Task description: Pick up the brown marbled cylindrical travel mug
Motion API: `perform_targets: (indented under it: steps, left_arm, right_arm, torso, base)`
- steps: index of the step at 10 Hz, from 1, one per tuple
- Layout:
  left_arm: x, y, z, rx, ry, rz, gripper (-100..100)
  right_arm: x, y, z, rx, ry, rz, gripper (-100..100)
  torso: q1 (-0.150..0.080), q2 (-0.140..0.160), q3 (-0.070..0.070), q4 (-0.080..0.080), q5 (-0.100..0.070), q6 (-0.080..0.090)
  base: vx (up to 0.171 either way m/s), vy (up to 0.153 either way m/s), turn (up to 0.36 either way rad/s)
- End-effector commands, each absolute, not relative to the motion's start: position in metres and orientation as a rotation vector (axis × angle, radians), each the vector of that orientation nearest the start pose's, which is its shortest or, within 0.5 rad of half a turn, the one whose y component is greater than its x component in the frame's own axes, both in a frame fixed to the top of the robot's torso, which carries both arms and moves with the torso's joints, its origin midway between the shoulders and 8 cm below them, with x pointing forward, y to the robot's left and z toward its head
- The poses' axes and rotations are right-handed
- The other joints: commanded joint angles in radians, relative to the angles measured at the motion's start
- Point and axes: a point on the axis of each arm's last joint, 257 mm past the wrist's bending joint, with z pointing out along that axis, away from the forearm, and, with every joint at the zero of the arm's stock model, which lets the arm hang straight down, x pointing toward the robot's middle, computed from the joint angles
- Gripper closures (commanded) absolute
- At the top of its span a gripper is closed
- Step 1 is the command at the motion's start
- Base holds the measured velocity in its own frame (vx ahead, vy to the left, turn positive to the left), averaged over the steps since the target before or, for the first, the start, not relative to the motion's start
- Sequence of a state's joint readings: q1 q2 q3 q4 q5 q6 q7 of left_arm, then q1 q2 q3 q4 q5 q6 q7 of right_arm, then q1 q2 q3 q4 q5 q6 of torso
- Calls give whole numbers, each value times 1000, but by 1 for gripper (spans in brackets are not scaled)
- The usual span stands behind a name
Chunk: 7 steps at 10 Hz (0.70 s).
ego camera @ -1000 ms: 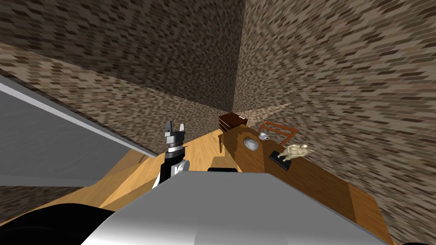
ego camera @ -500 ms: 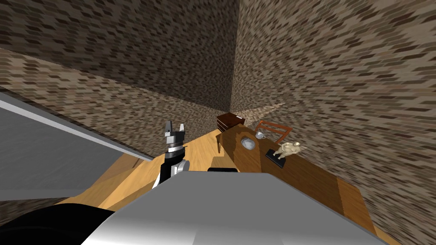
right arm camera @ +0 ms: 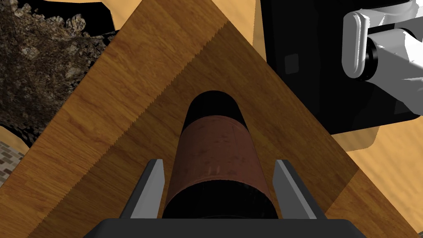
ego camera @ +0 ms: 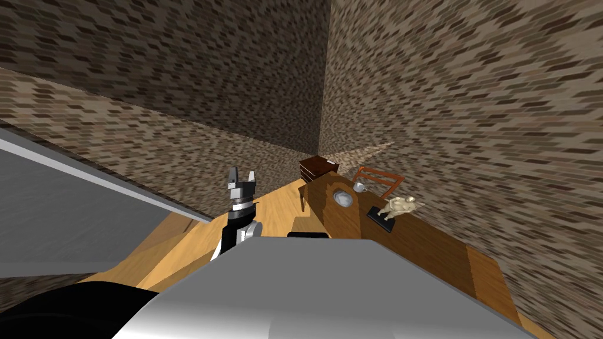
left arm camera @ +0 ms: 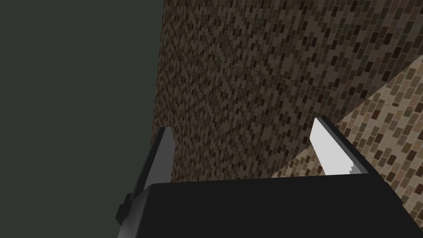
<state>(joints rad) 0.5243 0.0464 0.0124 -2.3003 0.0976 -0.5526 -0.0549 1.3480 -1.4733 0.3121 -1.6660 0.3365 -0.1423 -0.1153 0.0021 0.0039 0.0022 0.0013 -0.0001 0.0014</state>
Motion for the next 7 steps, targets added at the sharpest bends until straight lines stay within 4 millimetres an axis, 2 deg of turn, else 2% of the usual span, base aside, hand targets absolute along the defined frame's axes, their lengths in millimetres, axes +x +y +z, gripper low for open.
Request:
perform_targets:
  steps: [1,2,3,4,7]
  left_arm:
    - [327,291,36,-624,567,-1304,0]
    - [327,291,36,-624,567,-1304,0]
    - [327,291,36,-624,567,-1304,0]
    - [327,291,36,-624,567,-1304,0]
    - [327,291,36,-624,567,-1304,0]
  right_arm:
    - [-138,-527,-397,345,3129,18,100]
    - [-138,-527,-397,345,3129,18,0]
    - [-150,-530,-396,374,3145,38,100]
    - [-158,-530,-397,371,3156,58,100]
    - [-177,-540,-394,443,3166,62,100]
  torso:
    - [0,0,0,0,0,0]
    - [0,0,0,0,0,0]
    - [0,0,0,0,0,0]
    - [1,1,0,0,0,0]
    - [3,2,2,1,-3,0]
  base:
    - [0,0,0]
    - [0,0,0]
    - [-13,48,144]
    - [-23,91,214]
    - [-12,61,73]
